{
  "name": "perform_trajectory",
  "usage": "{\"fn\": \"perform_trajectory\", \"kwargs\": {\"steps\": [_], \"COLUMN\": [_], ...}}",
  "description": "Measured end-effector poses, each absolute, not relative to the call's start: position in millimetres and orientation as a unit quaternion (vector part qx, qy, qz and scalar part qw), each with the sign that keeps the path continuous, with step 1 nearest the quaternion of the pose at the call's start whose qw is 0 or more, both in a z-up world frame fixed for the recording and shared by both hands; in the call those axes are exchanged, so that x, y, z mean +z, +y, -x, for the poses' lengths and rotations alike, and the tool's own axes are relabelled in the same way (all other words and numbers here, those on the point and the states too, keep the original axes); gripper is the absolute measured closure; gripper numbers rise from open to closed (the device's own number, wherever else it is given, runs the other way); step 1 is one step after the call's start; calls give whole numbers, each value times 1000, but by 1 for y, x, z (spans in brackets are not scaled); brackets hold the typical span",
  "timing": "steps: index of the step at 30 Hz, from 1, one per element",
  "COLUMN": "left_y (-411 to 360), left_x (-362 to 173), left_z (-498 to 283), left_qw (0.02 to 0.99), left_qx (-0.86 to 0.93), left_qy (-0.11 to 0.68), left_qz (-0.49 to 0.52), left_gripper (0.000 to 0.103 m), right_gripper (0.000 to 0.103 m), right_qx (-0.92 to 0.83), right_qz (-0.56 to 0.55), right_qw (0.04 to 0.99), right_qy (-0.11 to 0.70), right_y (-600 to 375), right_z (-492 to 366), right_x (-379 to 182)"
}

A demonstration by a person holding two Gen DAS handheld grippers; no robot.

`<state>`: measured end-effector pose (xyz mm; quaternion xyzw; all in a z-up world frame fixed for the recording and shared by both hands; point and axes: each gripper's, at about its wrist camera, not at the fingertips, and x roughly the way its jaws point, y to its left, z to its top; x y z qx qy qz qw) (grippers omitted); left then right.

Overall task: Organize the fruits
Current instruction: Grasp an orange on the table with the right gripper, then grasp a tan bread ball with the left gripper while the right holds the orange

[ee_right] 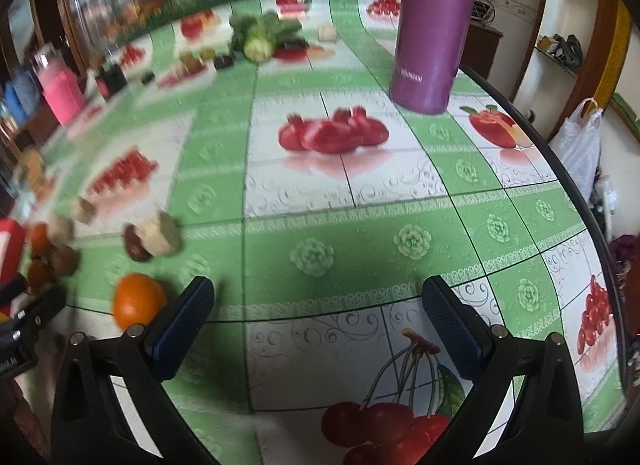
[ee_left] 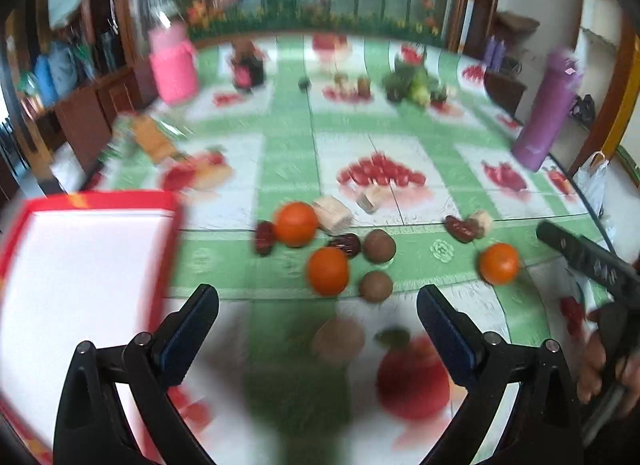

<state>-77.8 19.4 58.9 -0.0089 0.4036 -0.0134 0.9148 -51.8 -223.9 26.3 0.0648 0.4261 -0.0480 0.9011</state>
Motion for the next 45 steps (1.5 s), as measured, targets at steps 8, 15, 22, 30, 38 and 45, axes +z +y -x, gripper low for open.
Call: {"fn": "perform_trajectory", "kwargs": {"steps": [8,15,22,30,38,45], "left_y": [49,56,45,25,16,8], "left_x": [83,74,65,45,31,24], "left_z": [137,138,134,117,99,85], "left_qw": [934,928,925,913,897,890], "left_qx": [23,40,25,-1,-23,-18], "left_qy": [356,370,379,407,442,455], "left_qz": [-22,-19,-26,-34,2,3], "left_gripper": [0,1,1,23,37,44], "right_gripper": [0,3,34,57,67,67], "right_qx": [67,124,116,100,93,90], "right_qz": [-119,-19,-6,18,-18,-56], "right_qw": [922,913,895,896,898,896], "right_qy": [363,387,430,432,430,430], "right_y": [-213,-163,-156,-148,-161,-173], "right_z": [73,82,65,56,55,53], "right_x": [47,38,19,12,14,17]}}
